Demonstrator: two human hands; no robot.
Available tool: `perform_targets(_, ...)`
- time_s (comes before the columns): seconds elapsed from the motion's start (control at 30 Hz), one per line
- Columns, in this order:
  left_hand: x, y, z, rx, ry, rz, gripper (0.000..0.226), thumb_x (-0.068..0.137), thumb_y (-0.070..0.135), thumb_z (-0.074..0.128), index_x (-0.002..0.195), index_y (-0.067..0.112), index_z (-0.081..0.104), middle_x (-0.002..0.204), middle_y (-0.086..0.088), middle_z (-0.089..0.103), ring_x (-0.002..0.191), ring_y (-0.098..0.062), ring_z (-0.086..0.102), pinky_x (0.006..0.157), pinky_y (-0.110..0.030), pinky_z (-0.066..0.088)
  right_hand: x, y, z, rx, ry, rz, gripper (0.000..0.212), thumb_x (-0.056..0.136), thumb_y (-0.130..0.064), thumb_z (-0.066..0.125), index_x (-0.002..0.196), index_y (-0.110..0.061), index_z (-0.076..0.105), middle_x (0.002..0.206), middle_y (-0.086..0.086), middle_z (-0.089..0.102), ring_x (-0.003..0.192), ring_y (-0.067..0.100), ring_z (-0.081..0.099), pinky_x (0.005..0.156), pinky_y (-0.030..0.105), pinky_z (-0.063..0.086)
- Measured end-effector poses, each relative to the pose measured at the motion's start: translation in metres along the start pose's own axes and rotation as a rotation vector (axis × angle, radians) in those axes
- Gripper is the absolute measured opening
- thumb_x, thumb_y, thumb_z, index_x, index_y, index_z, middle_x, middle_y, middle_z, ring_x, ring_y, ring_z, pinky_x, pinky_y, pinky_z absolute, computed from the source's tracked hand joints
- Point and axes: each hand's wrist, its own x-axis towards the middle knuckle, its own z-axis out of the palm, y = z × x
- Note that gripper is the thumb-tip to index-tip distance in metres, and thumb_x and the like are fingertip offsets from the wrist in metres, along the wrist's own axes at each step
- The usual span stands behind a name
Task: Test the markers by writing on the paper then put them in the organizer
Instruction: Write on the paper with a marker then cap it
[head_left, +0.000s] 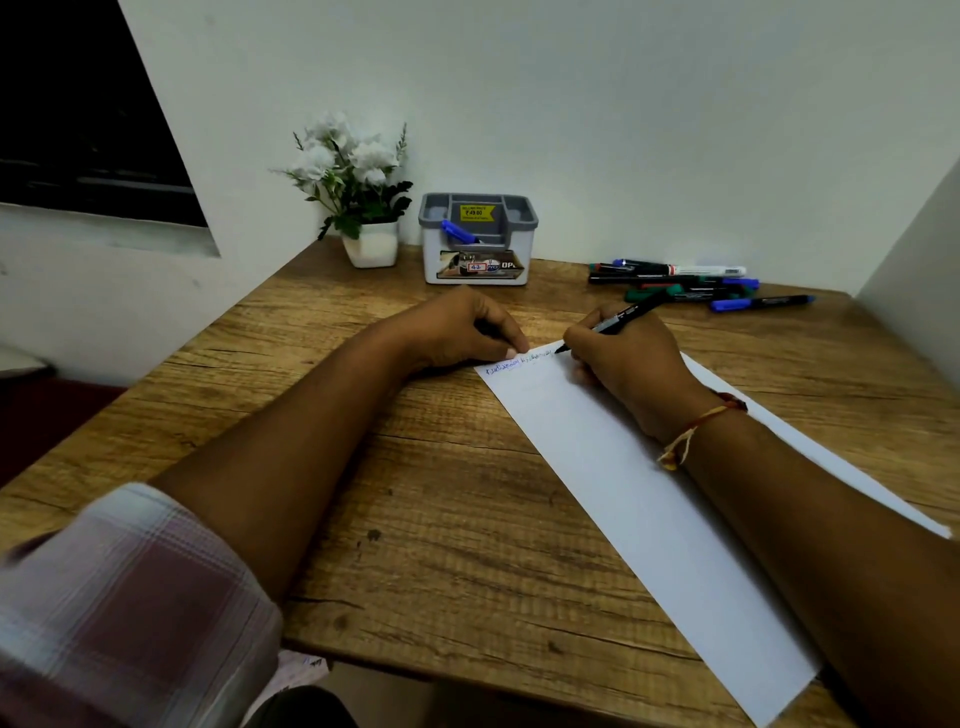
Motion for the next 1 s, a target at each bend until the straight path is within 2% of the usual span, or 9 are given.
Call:
perform_targets(0.2, -0.001, 0.002, 0.0, -0.009, -0.007, -0.015, 0.02, 0.088, 0.017, 0.072, 0.104, 0.028, 0.077, 0.099, 0.021, 0.069, 0.089, 0.008, 0.06, 0.069, -0.005, 0.041, 0.001, 0.0, 0.0, 0.086, 0.012, 0.045, 0.017, 0.09, -0.019, 0.065, 0.097, -0.005, 0.071, 0.084, 0.009, 0.077, 0.048, 0.002, 0.064, 0.065, 0.028, 0.054)
perform_targets(0.27, -0.002, 0.002, 0.0, -0.016, -0.002, -0.007, 0.019, 0.088, 0.018, 0.073, 0.104, 0.028, 0.077, 0.101, 0.02, 0.069, 0.093, 0.006, 0.06, 0.077, -0.009, 0.043, 0.002, 0.001, -0.001, 0.128, 0.009, 0.061, 0.01, 0.092, -0.019, 0.064, 0.088, -0.011, 0.069, 0.078, 0.006, 0.073, 0.046, 0.001, 0.063, 0.06, 0.024, 0.052)
perform_targets(0.37, -0.002, 0.003, -0.001, -0.072, 0.109, -0.006, 0.016, 0.092, 0.021, 0.067, 0.107, 0.024, 0.075, 0.106, 0.015, 0.068, 0.099, 0.0, 0.059, 0.084, -0.019, 0.045, 0.003, 0.003, -0.003, 0.272, -0.008, 0.046, 0.017, 0.095, -0.017, 0.069, 0.08, -0.017, 0.061, 0.077, 0.005, 0.068, 0.048, 0.004, 0.063, 0.055, 0.02, 0.052)
perform_targets(0.43, -0.002, 0.006, -0.001, -0.21, 0.214, -0.025, 0.019, 0.099, 0.019, 0.056, 0.112, 0.017, 0.07, 0.103, 0.008, 0.067, 0.089, -0.002, 0.058, 0.074, -0.018, 0.045, 0.003, 0.003, -0.004, 0.395, -0.022, 0.029, 0.012, 0.096, -0.017, 0.072, 0.088, -0.015, 0.063, 0.077, 0.005, 0.066, 0.054, 0.005, 0.062, 0.052, 0.017, 0.053)
perform_targets(0.5, -0.002, 0.011, -0.001, -0.468, 0.275, -0.05, 0.023, 0.104, 0.014, 0.044, 0.115, 0.008, 0.064, 0.101, -0.003, 0.069, 0.079, -0.009, 0.06, 0.063, -0.017, 0.048, 0.001, 0.003, -0.004, 0.469, -0.027, 0.015, 0.009, 0.095, -0.016, 0.074, 0.096, -0.012, 0.067, 0.082, 0.006, 0.068, 0.067, 0.009, 0.064, 0.053, 0.015, 0.053)
perform_targets(0.63, -0.002, 0.016, -0.005, -0.907, 0.353, -0.103, 0.027, 0.108, 0.02, 0.035, 0.113, 0.004, 0.056, 0.107, -0.017, 0.072, 0.083, -0.019, 0.07, 0.064, -0.023, 0.055, -0.003, -0.003, -0.005, 0.593, -0.064, 0.016, 0.012, 0.1, -0.022, 0.065, 0.098, -0.015, 0.074, 0.099, 0.009, 0.078, 0.095, 0.016, 0.075, 0.067, 0.023, 0.061)
perform_targets(0.73, -0.001, 0.018, -0.005, -1.027, 0.357, -0.118, 0.024, 0.108, 0.022, 0.035, 0.108, 0.008, 0.054, 0.105, -0.018, 0.074, 0.085, -0.022, 0.074, 0.066, -0.024, 0.058, -0.009, -0.009, -0.005, 0.567, -0.083, -0.107, 0.015, 0.104, -0.016, 0.057, 0.1, -0.014, 0.071, 0.094, 0.008, 0.078, 0.088, 0.014, 0.076, 0.071, 0.024, 0.062)
perform_targets(0.83, -0.001, 0.017, -0.004, -1.074, 0.354, -0.133, 0.021, 0.107, 0.023, 0.038, 0.108, 0.009, 0.053, 0.102, -0.017, 0.075, 0.082, -0.021, 0.074, 0.07, -0.027, 0.058, -0.015, -0.009, -0.005, 0.523, -0.104, -0.257, 0.009, 0.102, -0.01, 0.061, 0.101, -0.012, 0.069, 0.088, 0.008, 0.078, 0.08, 0.013, 0.076, 0.068, 0.023, 0.061)
perform_targets(1.0, 0.0, 0.015, -0.002, -1.117, 0.349, -0.136, 0.019, 0.106, 0.024, 0.04, 0.103, 0.012, 0.055, 0.096, -0.015, 0.076, 0.073, -0.017, 0.073, 0.065, -0.027, 0.056, -0.019, -0.008, -0.005, 0.498, -0.124, -0.397, 0.017, 0.1, -0.007, 0.064, 0.104, -0.018, 0.076, 0.095, 0.009, 0.079, 0.088, 0.018, 0.078, 0.072, 0.028, 0.063)
